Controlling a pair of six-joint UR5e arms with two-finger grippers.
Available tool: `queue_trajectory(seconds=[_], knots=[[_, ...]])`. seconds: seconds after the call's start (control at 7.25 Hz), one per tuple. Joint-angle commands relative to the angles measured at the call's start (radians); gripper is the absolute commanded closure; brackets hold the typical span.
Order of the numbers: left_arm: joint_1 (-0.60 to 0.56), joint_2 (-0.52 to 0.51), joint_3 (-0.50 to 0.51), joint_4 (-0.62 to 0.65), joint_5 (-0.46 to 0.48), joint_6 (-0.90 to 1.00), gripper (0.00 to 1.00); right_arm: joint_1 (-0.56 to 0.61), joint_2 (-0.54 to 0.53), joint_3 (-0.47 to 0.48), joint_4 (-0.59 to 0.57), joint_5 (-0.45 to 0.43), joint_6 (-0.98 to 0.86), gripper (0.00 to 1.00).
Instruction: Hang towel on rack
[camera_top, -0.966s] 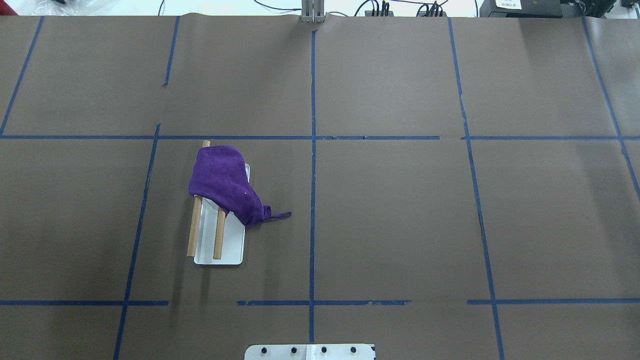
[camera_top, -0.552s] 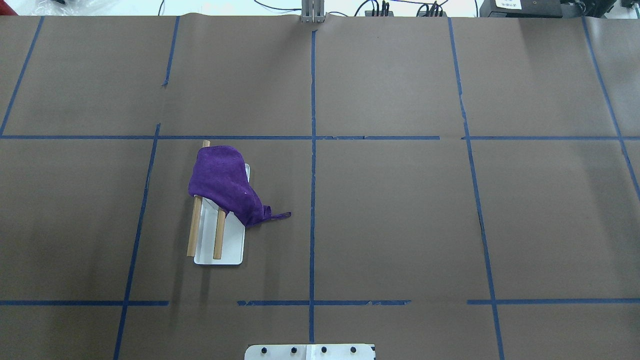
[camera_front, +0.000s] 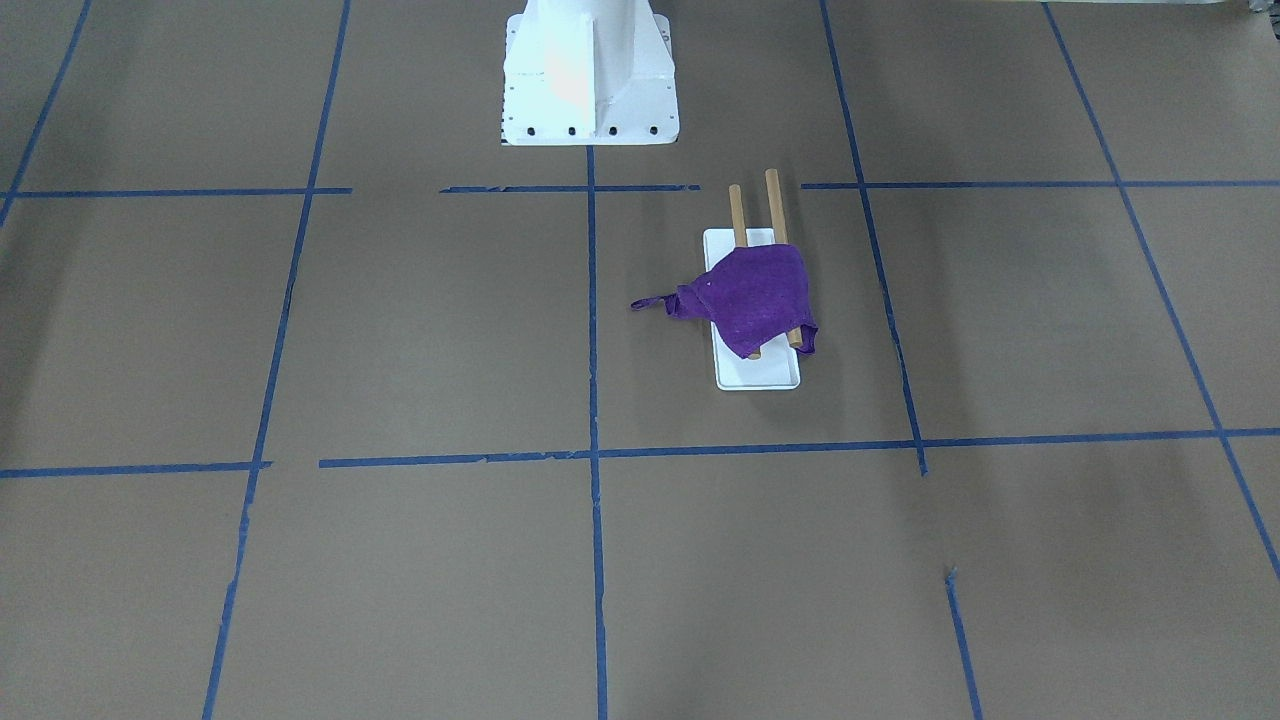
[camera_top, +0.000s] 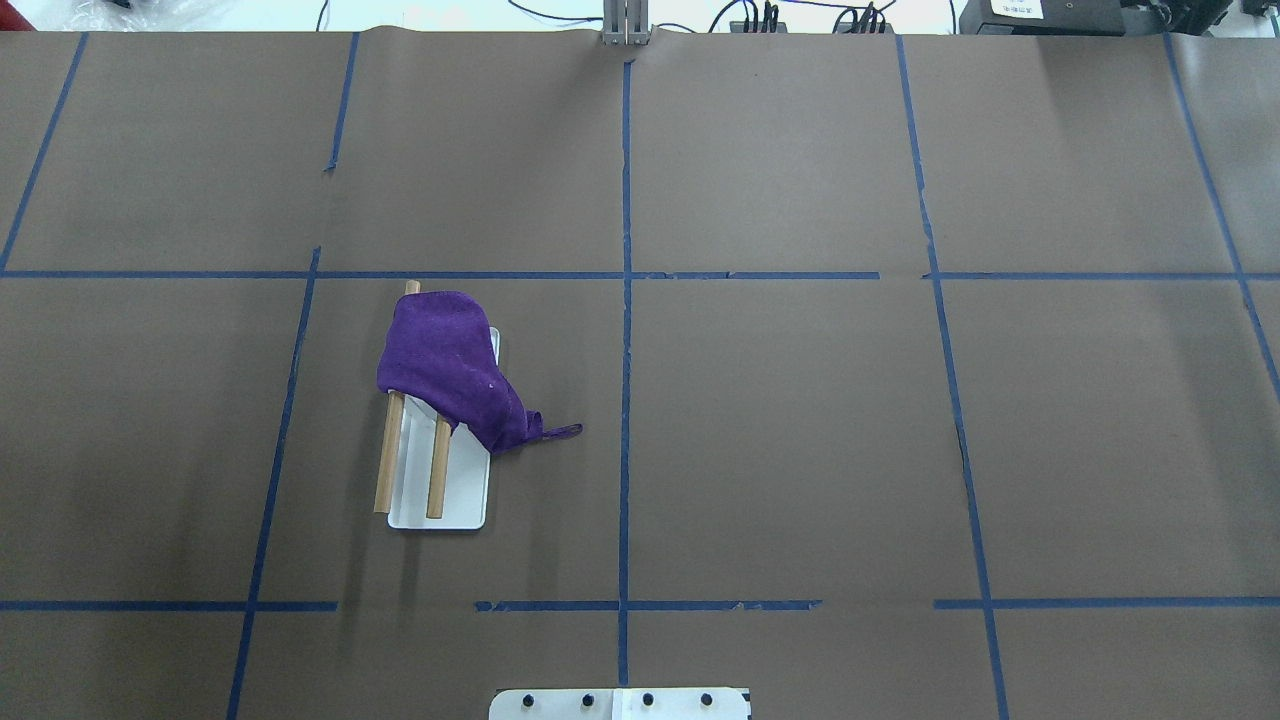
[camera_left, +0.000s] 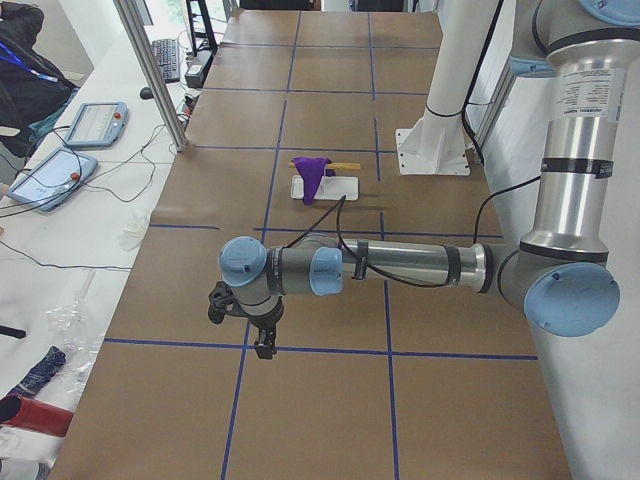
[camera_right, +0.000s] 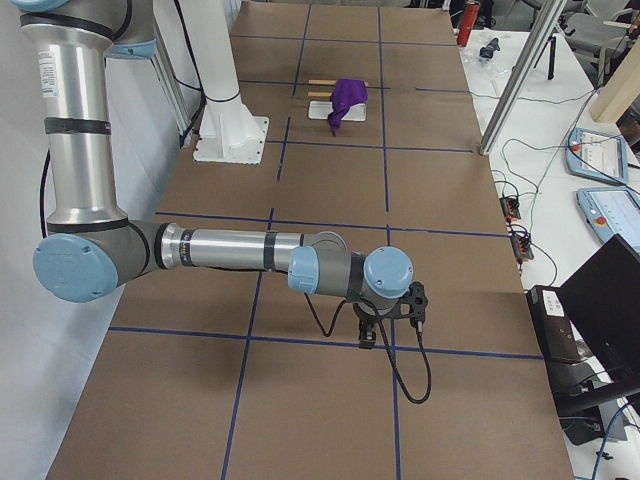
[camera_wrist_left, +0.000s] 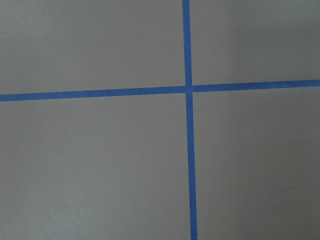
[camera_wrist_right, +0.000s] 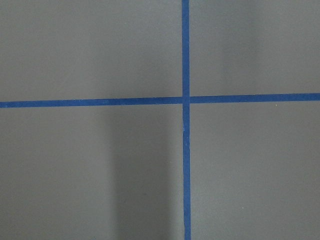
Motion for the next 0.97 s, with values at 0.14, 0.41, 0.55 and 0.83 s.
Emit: queue_trajectory(seconds=[0.14,0.41,0.55,0.83], knots=[[0.000,0.000,-0.006,0.000,0.000,0.000,0.00,0.001,0.001,-0.016,0.002,-0.006,-0.003,0.00],[0.000,0.000,-0.011,0.000,0.000,0.000,0.00,0.001,0.008,-0.006,0.003,-0.026,-0.003,0.00],[0.000,0.000,-0.011,0.000,0.000,0.000,0.00,0.001,0.012,-0.006,0.003,-0.034,-0.003,0.00],[0.000,0.000,-0.008,0.000,-0.002,0.000,0.00,0.001,0.014,-0.004,0.003,-0.034,-0.003,0.00]])
